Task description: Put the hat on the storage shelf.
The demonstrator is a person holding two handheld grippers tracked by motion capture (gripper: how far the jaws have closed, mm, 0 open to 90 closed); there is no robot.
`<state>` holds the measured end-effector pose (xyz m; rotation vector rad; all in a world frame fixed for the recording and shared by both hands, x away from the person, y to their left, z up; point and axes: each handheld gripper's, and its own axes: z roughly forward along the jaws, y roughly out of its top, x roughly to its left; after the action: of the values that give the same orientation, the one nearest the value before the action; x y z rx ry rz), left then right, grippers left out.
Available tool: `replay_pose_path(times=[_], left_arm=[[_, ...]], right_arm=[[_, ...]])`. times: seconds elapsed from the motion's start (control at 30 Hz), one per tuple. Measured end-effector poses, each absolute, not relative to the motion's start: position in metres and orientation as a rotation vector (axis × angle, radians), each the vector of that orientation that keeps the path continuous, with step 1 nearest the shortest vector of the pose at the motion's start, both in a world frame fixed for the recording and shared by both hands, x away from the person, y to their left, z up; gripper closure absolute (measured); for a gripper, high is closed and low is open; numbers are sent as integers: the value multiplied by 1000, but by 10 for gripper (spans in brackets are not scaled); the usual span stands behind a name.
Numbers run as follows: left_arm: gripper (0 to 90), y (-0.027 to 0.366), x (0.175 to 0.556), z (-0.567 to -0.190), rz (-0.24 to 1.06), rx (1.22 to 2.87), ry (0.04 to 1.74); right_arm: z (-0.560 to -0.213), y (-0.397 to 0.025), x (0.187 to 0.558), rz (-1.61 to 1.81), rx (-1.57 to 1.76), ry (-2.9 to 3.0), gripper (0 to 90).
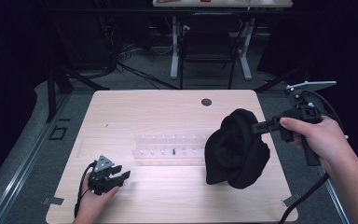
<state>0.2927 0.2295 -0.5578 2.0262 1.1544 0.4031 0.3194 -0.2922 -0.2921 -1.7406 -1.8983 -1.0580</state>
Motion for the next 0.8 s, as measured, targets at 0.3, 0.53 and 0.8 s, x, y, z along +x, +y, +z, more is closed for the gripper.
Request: replay_pose_path(times=[0.3, 0.53, 0.8], left_arm=[[530, 229, 292, -558, 419, 2010, 1150], [530, 230, 293, -558, 396, 2022, 1144], [531, 230, 293, -558, 409, 2020, 1146]], right_arm=[[-290, -290, 327, -1113, -1723, -1883, 887], [-285, -285, 333, -1133, -1715, -1886, 887], [-284, -280, 343, -1188, -1706, -1857, 887]])
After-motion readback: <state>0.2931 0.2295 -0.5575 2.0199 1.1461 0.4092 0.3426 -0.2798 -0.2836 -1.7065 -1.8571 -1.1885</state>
